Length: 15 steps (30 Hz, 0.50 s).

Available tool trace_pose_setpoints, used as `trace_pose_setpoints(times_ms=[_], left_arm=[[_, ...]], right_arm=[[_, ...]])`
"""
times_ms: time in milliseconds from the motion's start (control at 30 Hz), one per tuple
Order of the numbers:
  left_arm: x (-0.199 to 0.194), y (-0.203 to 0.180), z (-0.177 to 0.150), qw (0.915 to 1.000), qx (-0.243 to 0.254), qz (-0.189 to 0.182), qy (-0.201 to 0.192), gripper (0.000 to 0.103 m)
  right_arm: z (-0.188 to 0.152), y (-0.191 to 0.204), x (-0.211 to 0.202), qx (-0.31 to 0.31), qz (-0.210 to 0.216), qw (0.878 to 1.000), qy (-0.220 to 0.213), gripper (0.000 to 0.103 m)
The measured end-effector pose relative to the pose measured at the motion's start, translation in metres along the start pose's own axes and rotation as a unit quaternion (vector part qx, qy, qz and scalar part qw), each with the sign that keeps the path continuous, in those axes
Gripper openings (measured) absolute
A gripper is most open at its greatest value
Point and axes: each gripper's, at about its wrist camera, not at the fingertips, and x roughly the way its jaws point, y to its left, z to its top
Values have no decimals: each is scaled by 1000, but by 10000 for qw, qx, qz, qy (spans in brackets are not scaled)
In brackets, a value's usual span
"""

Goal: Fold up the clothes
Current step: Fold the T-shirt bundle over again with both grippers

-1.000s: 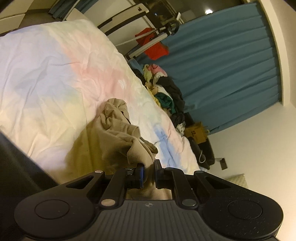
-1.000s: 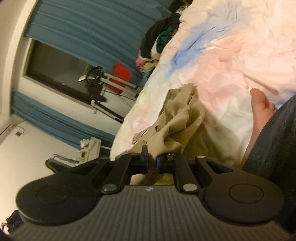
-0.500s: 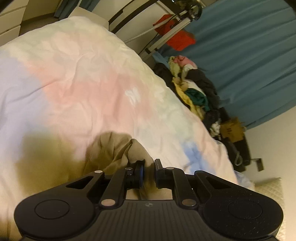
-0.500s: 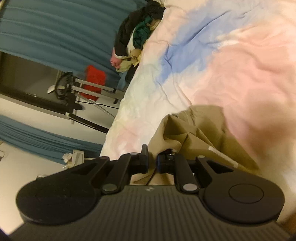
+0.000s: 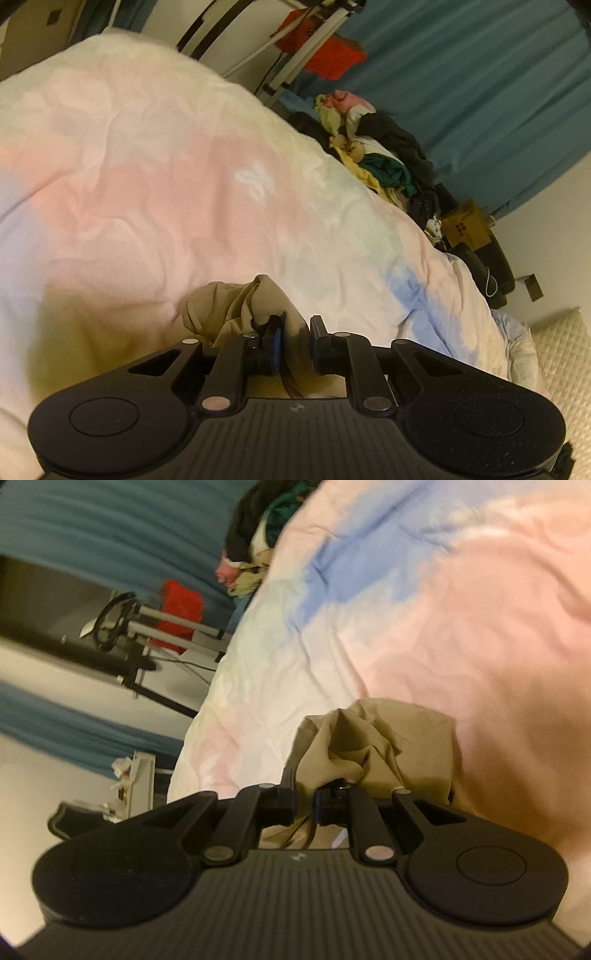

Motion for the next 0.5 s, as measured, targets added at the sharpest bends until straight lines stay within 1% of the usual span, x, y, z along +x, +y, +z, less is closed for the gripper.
trace_pose_setpoints(times_ms=[33,67,100,133,167,200,233,333,400,500], left_arm=[[-3,-1,-2,10000,57,-35,-22,32],[-7,-2,-3,9999,121,-90,-41,50],[-11,-4,-5,9997,185,-145,-61,59],[-15,-5,-7,9995,248,-193,-96,69],[-20,-7,-9,9991,312,-233,-151,75],[-25,-9,-12,9986,402,-257,-221,78],[-31,-12,-14,9979,508,-270,-296,82],[-43,-20,-23,9942,928,-164,-517,85],[-45,-26,-29,9899,1285,-28,-606,87],[-44,-34,-37,9809,1804,190,-700,88]], right_arm=[[-1,4,-2,-147,-2,9999,-26,16],[-3,9,-4,-287,-2,9996,-49,19],[-5,14,-8,-407,55,9991,-85,33],[-7,19,-11,-527,112,9985,-121,43],[-9,24,-15,-647,169,9976,-157,69],[-12,29,-19,-783,224,9965,-200,86],[-16,36,-25,-987,275,9944,-273,88],[-28,56,-39,-1667,345,9844,-452,87],[-36,67,-44,-2095,286,9759,-532,87],[-46,76,-49,-2621,154,9626,-672,87]])
